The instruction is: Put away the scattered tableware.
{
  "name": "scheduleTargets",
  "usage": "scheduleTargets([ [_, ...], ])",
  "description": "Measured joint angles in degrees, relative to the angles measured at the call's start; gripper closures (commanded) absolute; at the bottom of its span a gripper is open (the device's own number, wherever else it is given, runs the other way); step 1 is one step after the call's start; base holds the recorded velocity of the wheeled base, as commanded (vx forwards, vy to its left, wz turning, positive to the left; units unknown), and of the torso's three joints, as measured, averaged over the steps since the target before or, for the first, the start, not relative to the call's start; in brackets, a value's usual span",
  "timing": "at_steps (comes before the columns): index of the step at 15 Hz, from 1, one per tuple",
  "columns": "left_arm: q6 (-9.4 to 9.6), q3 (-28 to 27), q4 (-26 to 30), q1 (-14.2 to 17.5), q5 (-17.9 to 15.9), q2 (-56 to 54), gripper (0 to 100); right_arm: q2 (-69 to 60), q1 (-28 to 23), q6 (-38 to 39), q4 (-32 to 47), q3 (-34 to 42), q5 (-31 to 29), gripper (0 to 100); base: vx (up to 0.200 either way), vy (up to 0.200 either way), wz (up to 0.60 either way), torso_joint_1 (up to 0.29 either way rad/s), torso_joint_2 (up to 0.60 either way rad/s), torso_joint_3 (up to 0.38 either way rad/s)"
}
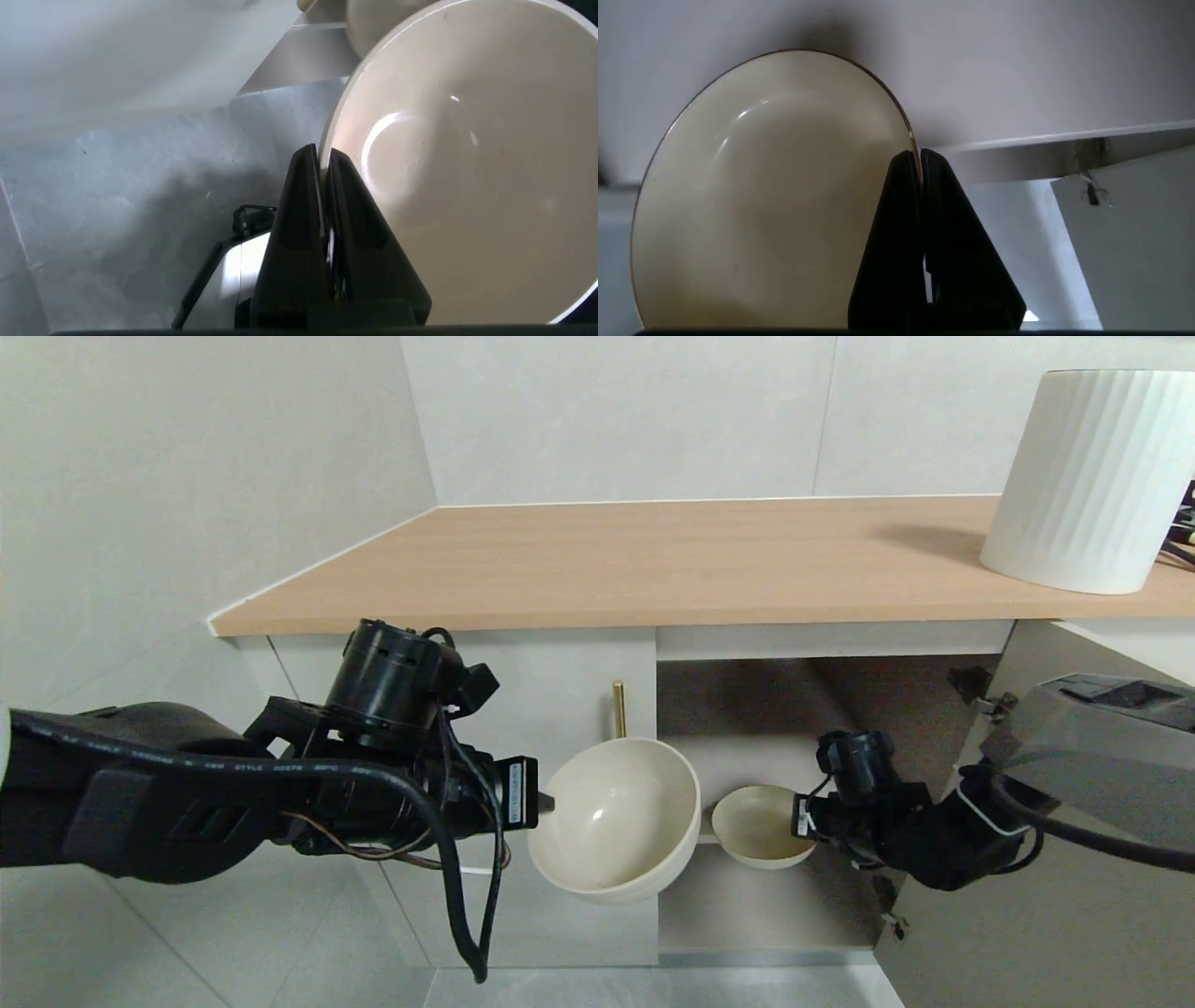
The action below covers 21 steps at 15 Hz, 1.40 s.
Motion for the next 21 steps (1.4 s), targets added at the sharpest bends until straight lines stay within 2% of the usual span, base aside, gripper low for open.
scheduleTargets([
  [7,0.00,0.00,0.00,-0.63,-0.02,0.63,100,9.47,-4.50,0.93,-0.02,-9.20,-4.41,100,0.000,0.000,0.00,0.000,0.00,0.000],
  [17,0.00,0.00,0.00,-0.93,0.39,1.22,100,14.10,-5.18,3.78,0.01,-17.53,-9.25,100,0.000,0.000,0.00,0.000,0.00,0.000],
  [18,0.00,0.00,0.00,-0.99,0.41,1.29,100,14.28,-5.19,3.78,0.01,-17.75,-9.26,0,0.000,0.000,0.00,0.000,0.00,0.000],
  [21,-0.04,0.00,-0.06,-1.13,0.41,1.61,100,14.56,-5.19,3.89,0.01,-18.51,-9.26,0,0.000,0.000,0.00,0.000,0.00,0.000],
])
